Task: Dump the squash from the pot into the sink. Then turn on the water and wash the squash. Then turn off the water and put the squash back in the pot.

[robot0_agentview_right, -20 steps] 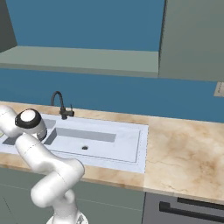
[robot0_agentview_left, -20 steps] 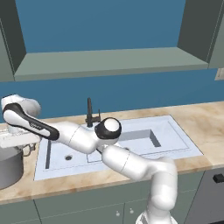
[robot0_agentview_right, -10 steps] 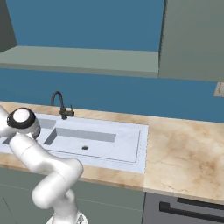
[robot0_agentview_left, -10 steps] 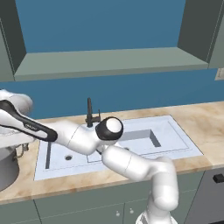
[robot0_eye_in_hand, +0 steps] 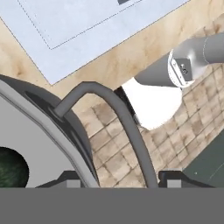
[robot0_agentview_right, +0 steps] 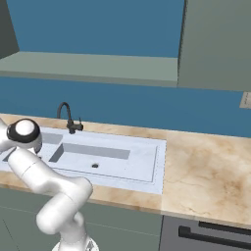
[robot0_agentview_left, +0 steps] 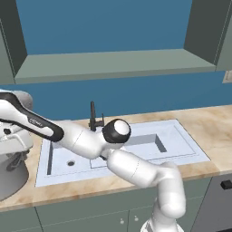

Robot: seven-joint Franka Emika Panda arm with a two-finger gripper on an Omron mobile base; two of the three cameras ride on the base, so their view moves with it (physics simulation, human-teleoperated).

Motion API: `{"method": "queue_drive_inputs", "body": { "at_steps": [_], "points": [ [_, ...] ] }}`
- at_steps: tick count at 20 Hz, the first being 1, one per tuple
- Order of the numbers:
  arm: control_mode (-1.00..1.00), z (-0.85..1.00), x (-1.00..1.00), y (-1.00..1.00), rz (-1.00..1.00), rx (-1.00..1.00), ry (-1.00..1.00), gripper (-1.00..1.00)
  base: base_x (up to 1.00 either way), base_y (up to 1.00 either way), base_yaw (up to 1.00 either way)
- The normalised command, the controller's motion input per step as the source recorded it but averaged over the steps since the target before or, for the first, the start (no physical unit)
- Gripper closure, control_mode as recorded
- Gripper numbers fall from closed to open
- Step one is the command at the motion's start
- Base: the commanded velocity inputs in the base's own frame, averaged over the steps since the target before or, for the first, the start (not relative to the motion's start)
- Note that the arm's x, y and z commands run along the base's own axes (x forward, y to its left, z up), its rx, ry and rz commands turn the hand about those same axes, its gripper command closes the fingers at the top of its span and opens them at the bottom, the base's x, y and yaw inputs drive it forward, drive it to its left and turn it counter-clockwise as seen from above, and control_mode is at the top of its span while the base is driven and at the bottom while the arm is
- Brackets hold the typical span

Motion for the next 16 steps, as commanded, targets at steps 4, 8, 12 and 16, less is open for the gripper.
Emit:
{"method": "queue_drive_inputs", "body": {
  "at_steps": [4, 8, 12, 16],
  "points": [
    [-1.0, 0.0, -0.6, -0.24, -0.73, 0.01, 0.0, 1.0, 0.0, 0.0, 0.0],
    [-1.0, -0.03, -0.57, -0.24, -0.73, 0.0, 0.0, 1.0, 0.0, 0.0, 0.0],
    [-1.0, -0.09, -0.61, -0.21, -0.69, 0.0, -0.04, 1.0, 0.0, 0.0, 0.0],
    [-1.0, -0.05, -0.57, -0.17, -0.66, -0.03, -0.17, 1.0, 0.0, 0.0, 0.0]
  ]
}}
